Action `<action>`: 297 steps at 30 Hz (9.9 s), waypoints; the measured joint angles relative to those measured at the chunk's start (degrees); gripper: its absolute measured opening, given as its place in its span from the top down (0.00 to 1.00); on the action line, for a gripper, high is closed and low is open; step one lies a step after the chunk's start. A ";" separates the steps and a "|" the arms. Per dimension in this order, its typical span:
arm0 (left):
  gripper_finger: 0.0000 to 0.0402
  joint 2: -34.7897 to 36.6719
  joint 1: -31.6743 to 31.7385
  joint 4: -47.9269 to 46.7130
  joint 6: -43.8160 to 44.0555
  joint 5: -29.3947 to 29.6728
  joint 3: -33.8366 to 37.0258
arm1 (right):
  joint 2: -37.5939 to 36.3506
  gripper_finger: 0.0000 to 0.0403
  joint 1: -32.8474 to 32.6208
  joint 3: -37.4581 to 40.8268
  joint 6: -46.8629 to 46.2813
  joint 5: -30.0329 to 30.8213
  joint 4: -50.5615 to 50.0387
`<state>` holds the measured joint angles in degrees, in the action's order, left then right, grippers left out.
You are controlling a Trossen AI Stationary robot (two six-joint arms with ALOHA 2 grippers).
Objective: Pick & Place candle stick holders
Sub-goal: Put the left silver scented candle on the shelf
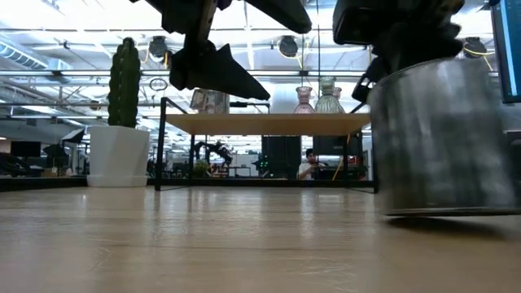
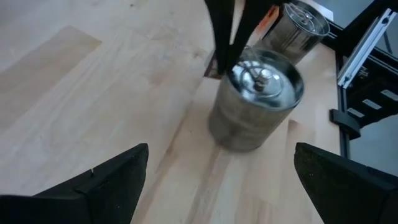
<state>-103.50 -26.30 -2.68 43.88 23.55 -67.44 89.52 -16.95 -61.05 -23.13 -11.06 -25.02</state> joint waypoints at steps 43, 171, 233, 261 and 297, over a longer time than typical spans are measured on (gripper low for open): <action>0.01 0.00 5.49 -1.03 -8.38 -8.61 -0.02 | -0.24 1.00 5.73 -6.12 5.86 0.55 -0.60; 0.11 7.28 8.17 -5.80 -7.81 7.79 -0.02 | -16.88 0.69 9.73 -6.19 4.85 6.48 -14.46; 0.11 1.77 38.70 9.83 -21.07 25.45 -7.13 | -28.88 0.69 9.75 -6.12 7.79 14.32 -27.22; 0.03 1.79 39.57 5.33 -20.43 24.81 -7.13 | -28.88 0.69 9.75 -6.12 8.63 14.26 -26.46; 0.20 5.49 35.49 20.70 -37.67 28.55 -7.13 | -28.85 0.69 9.75 -6.12 9.06 13.97 -26.80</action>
<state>-98.01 9.20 18.02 6.22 52.10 -74.56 60.66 -7.20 -67.18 -14.06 2.92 -51.82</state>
